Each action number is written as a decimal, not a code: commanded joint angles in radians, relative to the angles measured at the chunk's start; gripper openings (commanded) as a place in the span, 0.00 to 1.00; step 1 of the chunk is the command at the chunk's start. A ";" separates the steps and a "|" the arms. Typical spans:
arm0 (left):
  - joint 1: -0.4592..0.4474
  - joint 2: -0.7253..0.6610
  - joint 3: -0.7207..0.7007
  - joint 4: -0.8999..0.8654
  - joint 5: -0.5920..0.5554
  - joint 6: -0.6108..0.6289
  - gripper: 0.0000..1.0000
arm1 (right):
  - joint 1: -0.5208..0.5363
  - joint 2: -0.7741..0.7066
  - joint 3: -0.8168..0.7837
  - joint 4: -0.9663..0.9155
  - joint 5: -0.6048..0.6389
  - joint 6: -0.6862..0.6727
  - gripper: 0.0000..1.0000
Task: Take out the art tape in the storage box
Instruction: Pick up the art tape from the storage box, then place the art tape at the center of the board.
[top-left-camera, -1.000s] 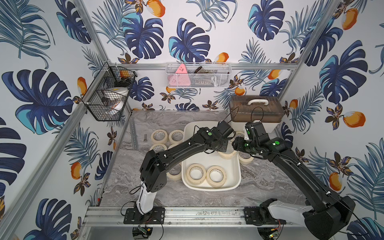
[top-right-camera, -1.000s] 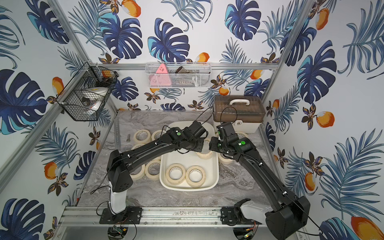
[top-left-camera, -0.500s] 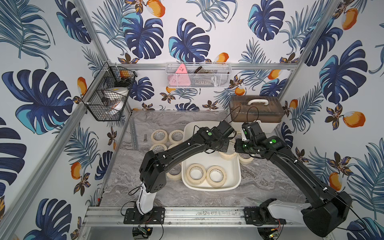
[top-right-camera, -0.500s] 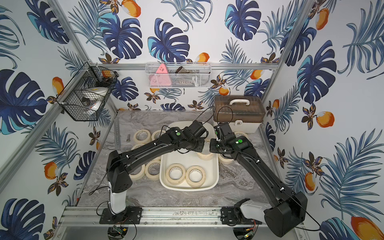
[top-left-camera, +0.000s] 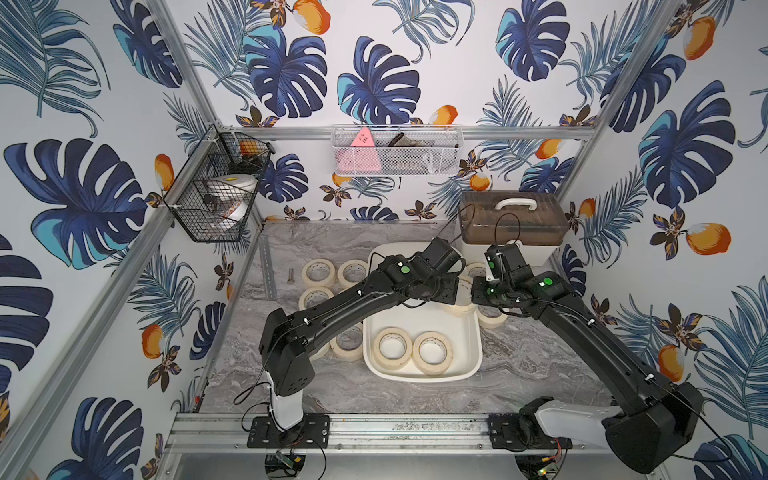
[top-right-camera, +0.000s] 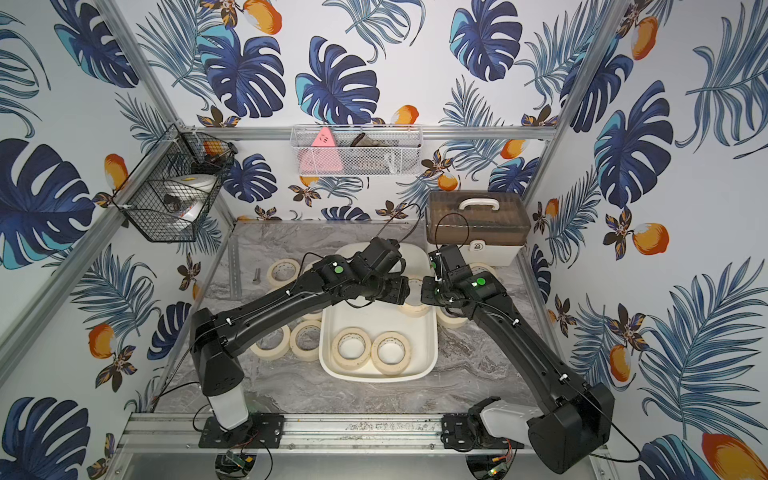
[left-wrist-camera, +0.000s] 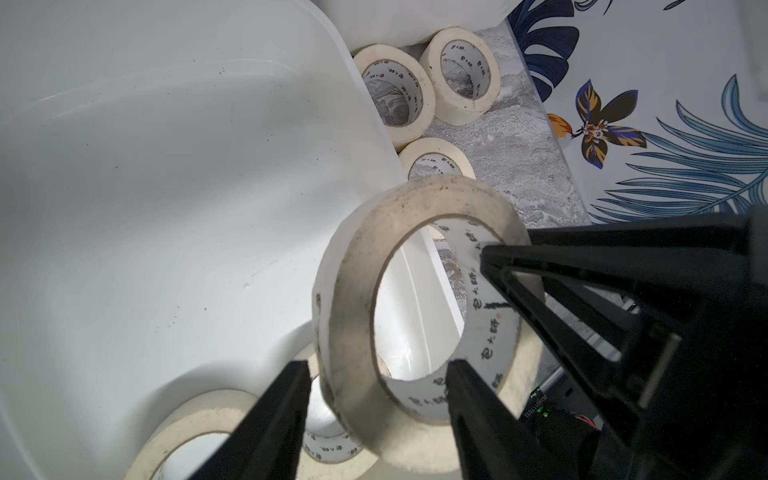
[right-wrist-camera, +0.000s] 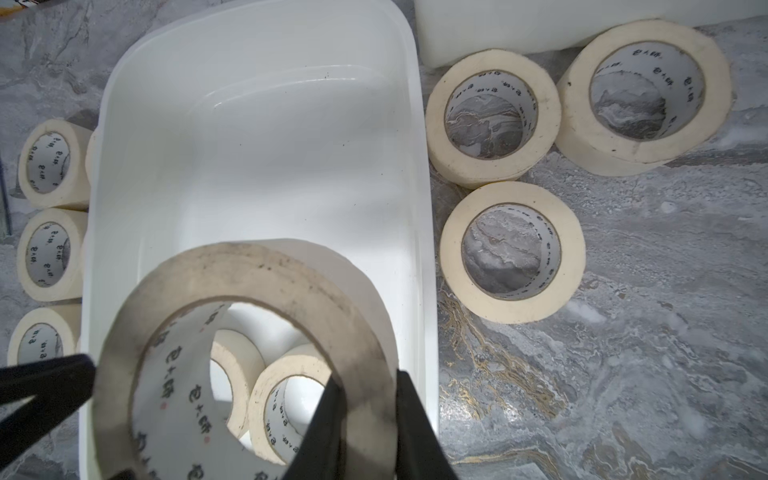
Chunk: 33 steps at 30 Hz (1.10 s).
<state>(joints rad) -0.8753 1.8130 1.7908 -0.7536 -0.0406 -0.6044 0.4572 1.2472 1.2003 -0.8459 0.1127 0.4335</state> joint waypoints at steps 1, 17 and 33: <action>0.008 -0.051 -0.026 0.070 0.028 -0.020 0.68 | 0.001 -0.010 -0.003 0.016 0.041 0.009 0.00; 0.070 -0.178 -0.159 0.083 -0.008 0.005 0.81 | -0.168 -0.069 -0.058 0.021 0.223 0.191 0.00; 0.118 -0.254 -0.284 0.106 0.002 -0.020 0.81 | -0.648 -0.018 -0.321 0.301 0.165 0.399 0.00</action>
<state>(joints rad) -0.7605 1.5719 1.5158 -0.6666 -0.0448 -0.6178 -0.1688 1.2057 0.9115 -0.6571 0.2878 0.7731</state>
